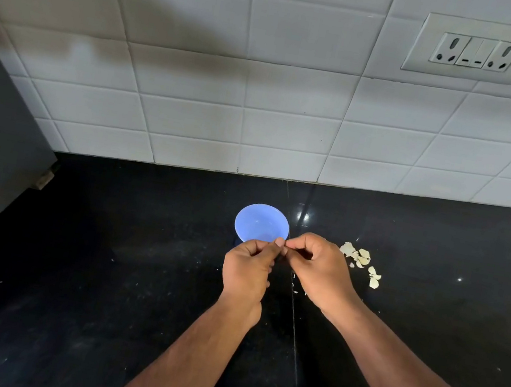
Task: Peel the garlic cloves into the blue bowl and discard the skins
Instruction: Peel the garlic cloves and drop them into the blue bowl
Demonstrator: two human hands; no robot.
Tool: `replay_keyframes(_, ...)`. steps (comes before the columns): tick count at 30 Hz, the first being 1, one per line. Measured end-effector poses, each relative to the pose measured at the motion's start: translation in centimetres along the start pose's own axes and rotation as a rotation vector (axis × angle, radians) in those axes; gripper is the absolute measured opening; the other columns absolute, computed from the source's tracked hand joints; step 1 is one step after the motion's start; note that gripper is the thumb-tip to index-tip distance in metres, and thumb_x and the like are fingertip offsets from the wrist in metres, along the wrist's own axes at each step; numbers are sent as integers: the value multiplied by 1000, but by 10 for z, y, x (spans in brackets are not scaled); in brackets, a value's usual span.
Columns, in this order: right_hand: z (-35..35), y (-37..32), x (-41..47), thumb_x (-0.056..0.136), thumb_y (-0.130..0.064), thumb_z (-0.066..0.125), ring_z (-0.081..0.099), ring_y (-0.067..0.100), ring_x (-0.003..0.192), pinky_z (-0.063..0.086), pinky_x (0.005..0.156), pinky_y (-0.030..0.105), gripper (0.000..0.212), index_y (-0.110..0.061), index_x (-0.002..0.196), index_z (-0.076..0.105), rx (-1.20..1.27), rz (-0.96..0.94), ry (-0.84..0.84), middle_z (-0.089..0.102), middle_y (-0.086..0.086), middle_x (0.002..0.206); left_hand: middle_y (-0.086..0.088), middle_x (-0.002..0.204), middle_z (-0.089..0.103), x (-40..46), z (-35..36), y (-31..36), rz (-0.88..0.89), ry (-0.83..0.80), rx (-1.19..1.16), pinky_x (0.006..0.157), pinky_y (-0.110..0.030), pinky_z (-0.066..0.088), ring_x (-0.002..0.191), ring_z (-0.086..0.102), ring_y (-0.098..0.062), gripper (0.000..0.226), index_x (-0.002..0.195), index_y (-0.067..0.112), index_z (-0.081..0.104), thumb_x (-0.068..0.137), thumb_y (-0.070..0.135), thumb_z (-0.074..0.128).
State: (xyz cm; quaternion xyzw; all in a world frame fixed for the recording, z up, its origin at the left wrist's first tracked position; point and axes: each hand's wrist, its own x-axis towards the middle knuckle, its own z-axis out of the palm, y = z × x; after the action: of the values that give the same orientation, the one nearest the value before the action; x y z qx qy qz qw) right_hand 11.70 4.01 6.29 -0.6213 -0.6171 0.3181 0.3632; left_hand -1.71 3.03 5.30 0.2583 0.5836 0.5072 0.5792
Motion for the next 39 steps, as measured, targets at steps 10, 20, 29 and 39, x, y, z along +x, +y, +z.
replay_keyframes(10, 10, -4, 1, 96, -10, 68, 67, 2, 80, 50, 69, 14, 13, -23, 94, 70, -77, -14, -57, 73, -14, 89, 8, 75, 62, 11, -19, 7, 442, -42, 1028, 57, -31, 41, 66, 59, -14, 29, 96, 28, 54, 112, 47, 40)
replay_keyframes(20, 12, -10, 52, 97, -20, 72, 67, -3, 94, 48, 79, 14, 8, -24, 104, 74, -142, -9, -76, 71, -18, 96, 6, 61, 49, 9, -22, -3, 289, -23, 858, 54, -31, 34, 53, 41, -13, 50, 70, 23, 45, 110, 54, 42)
replay_keyframes(29, -15, 12, 46, 100, -22, 64, 73, 7, 82, 62, 82, 35, 15, -33, 103, 76, -99, 100, 8, 75, -16, 91, 13, 82, 69, 5, -20, -19, 284, -204, 928, 67, -34, 55, 74, 65, -10, 18, 105, 33, 68, 106, 47, 57)
replay_keyframes(39, -76, 72, -7, 95, -46, 68, 68, 7, 100, 54, 87, 33, 23, -38, 116, 70, -479, 127, -188, 73, -17, 105, 16, 98, 72, -10, 46, -37, 269, -167, 959, 81, -34, 56, 90, 67, -6, 10, 105, 35, 63, 105, 42, 56)
